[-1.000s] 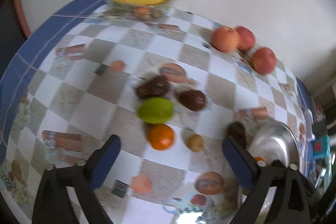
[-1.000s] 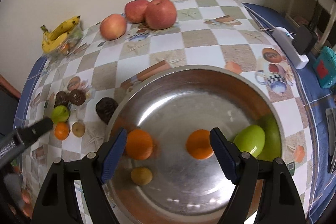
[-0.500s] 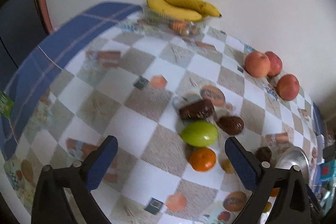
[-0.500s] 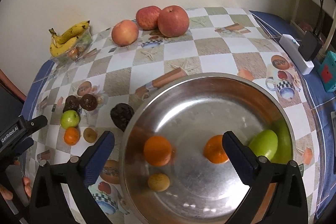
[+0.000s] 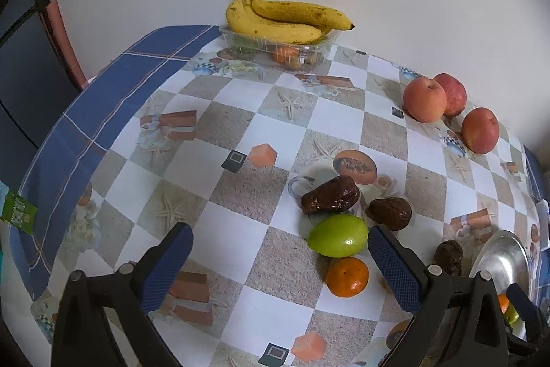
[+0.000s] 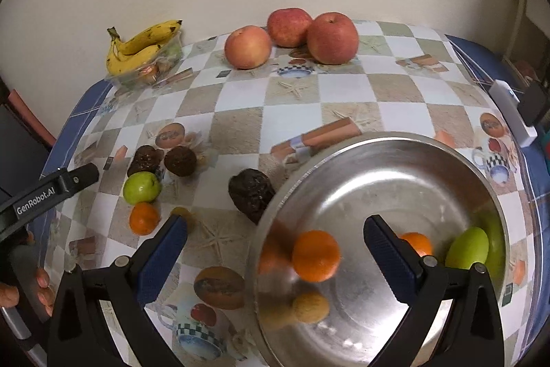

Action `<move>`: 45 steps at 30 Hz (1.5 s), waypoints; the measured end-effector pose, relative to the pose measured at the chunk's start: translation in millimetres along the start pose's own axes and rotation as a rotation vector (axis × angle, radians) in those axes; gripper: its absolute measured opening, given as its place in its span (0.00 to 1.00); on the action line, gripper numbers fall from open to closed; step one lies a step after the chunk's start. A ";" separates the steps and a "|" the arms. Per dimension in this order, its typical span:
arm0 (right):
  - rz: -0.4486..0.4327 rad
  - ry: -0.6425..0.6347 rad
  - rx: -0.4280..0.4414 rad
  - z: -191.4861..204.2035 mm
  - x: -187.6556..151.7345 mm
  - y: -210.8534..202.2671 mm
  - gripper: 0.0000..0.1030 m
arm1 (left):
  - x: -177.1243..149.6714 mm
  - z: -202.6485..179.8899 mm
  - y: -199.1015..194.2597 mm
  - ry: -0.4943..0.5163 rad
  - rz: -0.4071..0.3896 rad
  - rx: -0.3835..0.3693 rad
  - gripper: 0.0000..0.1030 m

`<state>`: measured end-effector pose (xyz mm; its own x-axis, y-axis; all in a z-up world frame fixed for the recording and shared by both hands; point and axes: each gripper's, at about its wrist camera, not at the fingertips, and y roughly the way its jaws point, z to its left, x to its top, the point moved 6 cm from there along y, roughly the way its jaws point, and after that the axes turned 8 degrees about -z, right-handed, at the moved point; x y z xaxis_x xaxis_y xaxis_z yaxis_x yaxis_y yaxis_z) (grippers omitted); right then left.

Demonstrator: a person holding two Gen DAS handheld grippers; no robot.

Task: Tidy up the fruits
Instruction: 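Move the left tool to the green apple while the right tool approaches the dark date, then grasp the green apple with the left tool while the right tool grasps the dark date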

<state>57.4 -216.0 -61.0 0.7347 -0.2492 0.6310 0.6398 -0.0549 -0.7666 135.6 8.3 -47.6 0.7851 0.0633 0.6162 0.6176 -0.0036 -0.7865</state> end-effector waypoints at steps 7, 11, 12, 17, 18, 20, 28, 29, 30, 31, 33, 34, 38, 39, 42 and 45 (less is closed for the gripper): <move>-0.015 -0.020 0.048 16.1 10.3 3.8 0.99 | 1.4 -13.3 2.2 -0.053 0.058 -0.182 1.00; -0.027 -0.047 0.044 24.8 18.0 5.4 0.99 | 5.8 -12.2 6.3 -0.042 0.051 -0.168 1.00; -0.032 -0.056 0.033 25.9 20.0 6.0 0.99 | 5.9 -10.1 8.8 -0.062 0.063 -0.180 1.00; -0.022 -0.109 -0.013 27.5 27.8 13.0 0.78 | 3.0 -2.7 17.7 -0.093 0.110 -0.171 0.99; -0.011 -0.117 -0.020 27.6 28.2 15.7 0.75 | 1.8 -4.8 19.9 -0.083 0.117 -0.173 0.98; 0.010 -0.124 -0.025 28.1 27.7 22.1 0.74 | -1.6 -9.8 26.0 -0.075 0.139 -0.186 0.94; 0.083 -0.214 -0.069 38.0 12.8 49.5 0.63 | -21.5 -23.6 53.7 -0.078 0.238 -0.195 0.82; 0.085 -0.231 -0.082 39.1 12.4 50.7 0.62 | -22.1 -24.9 55.3 -0.077 0.238 -0.196 0.82; 0.083 -0.250 -0.093 41.1 12.1 52.0 0.62 | -22.5 -26.4 56.6 -0.075 0.239 -0.197 0.80; 0.080 -0.263 -0.094 43.4 11.6 53.3 0.61 | -22.8 -26.5 57.5 -0.073 0.240 -0.196 0.77; 0.093 -0.274 -0.089 46.2 9.2 57.3 0.54 | -23.6 -28.5 57.7 -0.071 0.241 -0.207 0.74; 0.101 -0.280 -0.093 46.6 6.8 60.3 0.52 | -23.9 -29.1 57.3 -0.073 0.241 -0.213 0.71; 0.102 -0.325 -0.124 48.1 1.6 63.6 0.41 | -20.3 -32.1 53.9 -0.080 0.231 -0.257 0.54; 0.100 -0.331 -0.131 48.0 1.4 63.5 0.38 | -20.3 -32.6 52.2 -0.070 0.228 -0.250 0.54; 0.092 -0.336 -0.144 46.1 1.5 62.8 0.35 | -20.5 -32.3 52.3 -0.060 0.225 -0.252 0.54; 0.085 -0.329 -0.140 45.2 1.7 61.2 0.34 | -18.5 -28.4 53.9 -0.079 0.230 -0.251 0.54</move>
<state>108.0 -176.1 -101.4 0.8317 0.0644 0.5515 0.5530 -0.1850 -0.8124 155.7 -21.4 -100.2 0.9052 0.1096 0.4107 0.4248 -0.2712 -0.8637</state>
